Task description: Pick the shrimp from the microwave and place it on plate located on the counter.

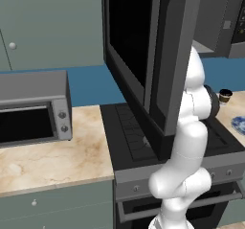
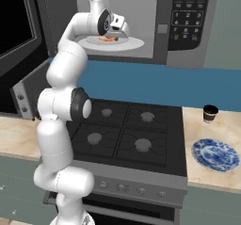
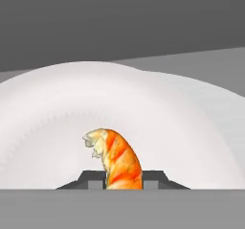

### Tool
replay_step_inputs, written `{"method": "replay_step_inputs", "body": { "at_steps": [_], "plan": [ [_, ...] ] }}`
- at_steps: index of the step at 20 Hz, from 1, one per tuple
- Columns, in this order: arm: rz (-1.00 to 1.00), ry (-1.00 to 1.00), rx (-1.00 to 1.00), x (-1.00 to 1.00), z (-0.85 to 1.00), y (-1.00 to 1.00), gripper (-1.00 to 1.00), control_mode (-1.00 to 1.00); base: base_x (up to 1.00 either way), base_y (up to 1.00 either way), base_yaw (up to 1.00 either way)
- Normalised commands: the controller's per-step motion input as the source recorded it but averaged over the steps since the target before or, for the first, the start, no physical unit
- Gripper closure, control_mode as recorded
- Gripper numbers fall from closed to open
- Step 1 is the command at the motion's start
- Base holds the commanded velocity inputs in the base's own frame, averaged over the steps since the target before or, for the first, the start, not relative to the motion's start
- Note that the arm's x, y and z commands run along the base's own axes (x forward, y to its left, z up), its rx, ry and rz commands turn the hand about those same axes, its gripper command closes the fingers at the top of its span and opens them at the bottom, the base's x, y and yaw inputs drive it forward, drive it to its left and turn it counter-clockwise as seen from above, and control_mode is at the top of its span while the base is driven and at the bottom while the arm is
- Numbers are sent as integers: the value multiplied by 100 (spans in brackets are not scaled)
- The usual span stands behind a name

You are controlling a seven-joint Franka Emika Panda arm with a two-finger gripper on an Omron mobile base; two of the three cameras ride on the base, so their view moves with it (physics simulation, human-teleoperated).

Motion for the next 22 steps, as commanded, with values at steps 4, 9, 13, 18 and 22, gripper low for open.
{"method": "replay_step_inputs", "body": {
  "at_steps": [4, 9, 13, 18, 22],
  "plan": [
    [0, -8, 0, -59, 0, -12, 100, -100, 0, 0, 0],
    [0, -29, 0, -95, -2, -3, 100, -100, 0, 0, 0],
    [0, -12, 5, -100, 0, -29, 100, -100, 0, 0, 0],
    [0, -3, 2, -100, -8, -27, 100, -100, 0, 0, 0],
    [-4, 10, 1, -100, -14, -21, 100, -100, 0, 0, 0]
  ]
}}
